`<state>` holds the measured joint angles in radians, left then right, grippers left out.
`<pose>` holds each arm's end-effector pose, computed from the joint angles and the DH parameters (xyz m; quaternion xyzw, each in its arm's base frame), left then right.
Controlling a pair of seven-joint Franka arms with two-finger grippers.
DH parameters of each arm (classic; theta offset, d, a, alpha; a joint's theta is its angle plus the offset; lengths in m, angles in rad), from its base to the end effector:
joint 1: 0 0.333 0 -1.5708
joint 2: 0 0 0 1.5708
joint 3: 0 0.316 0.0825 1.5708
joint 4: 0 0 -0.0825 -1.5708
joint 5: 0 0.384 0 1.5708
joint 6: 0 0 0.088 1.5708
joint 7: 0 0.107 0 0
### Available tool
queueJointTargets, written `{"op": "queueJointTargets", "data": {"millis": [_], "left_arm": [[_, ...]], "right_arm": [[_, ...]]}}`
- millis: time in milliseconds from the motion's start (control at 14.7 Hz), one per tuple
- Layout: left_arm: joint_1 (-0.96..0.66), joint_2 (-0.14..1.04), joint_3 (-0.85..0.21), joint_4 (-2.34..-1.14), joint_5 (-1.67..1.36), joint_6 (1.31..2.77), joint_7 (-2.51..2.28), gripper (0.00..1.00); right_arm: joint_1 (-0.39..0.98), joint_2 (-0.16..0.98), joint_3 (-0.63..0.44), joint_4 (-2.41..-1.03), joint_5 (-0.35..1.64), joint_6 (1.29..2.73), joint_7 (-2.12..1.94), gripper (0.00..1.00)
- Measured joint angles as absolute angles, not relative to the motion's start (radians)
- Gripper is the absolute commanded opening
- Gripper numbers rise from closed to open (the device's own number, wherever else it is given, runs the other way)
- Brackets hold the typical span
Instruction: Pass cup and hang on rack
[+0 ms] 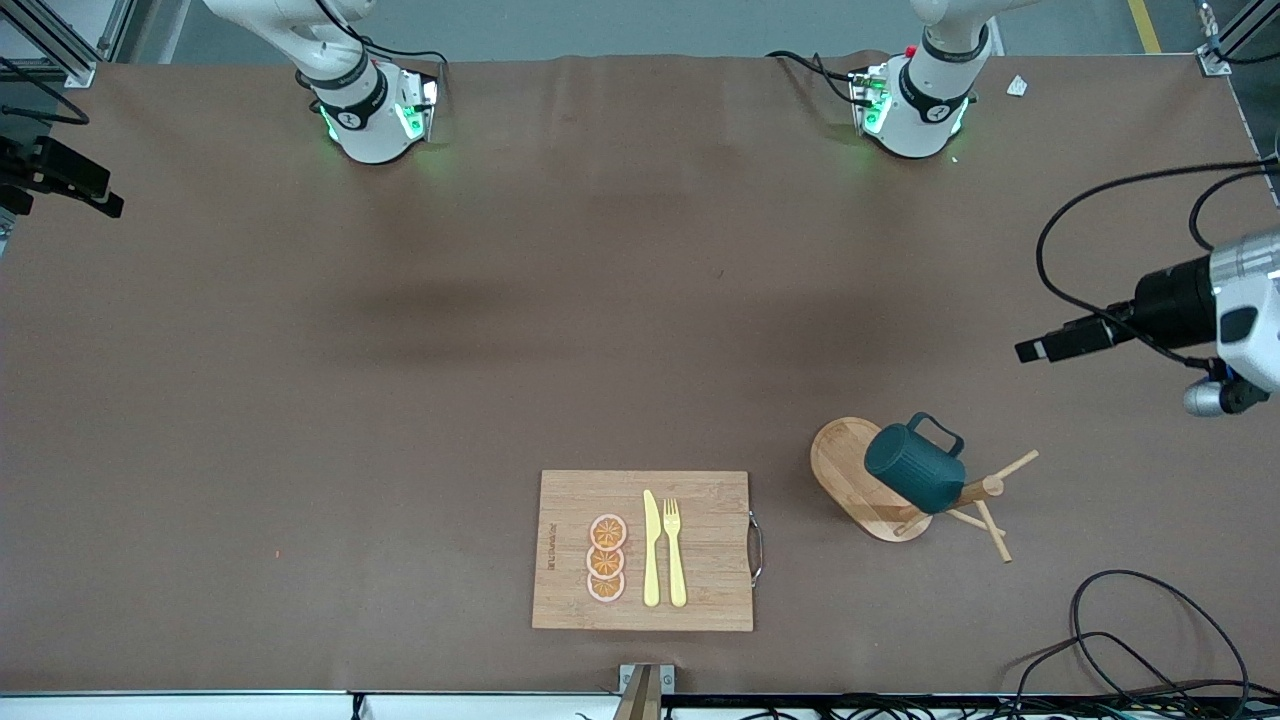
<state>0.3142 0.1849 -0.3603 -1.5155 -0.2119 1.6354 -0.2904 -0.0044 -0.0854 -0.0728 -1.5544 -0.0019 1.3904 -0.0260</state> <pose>0.6085 -0.0313 0.5584 0.9813 0.1321 -0.0491 0.1312 0.5066 -0.0413 0.6623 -0.9989 0.0255 0.0392 0.0042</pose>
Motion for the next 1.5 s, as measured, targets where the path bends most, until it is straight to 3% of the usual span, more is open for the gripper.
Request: {"op": "queueJointTargets", "data": {"millis": [476,816,1156,1496], "left_arm": [[0.316,0.051,-0.389,-1.556,-0.008,1.633,-0.113,1.00],[0.281,0.030,-0.399,-1.554,0.001,1.631,-0.116,1.00],[0.019,0.045,-0.138,-1.496,0.004,1.577,-0.116,1.00],[-0.096,0.051,-0.025,-1.486,0.003,1.572,-0.110,1.00]], "right_arm": [[-0.004,-0.085,-0.073,-1.554,-0.002,1.390,-0.026,1.00],[-0.004,-0.085,-0.073,-1.554,-0.002,1.390,-0.026,1.00],[-0.004,-0.085,-0.073,-1.554,-0.002,1.390,-0.026,1.00],[-0.004,-0.085,-0.073,-1.554,-0.002,1.390,-0.026,1.00]]}}
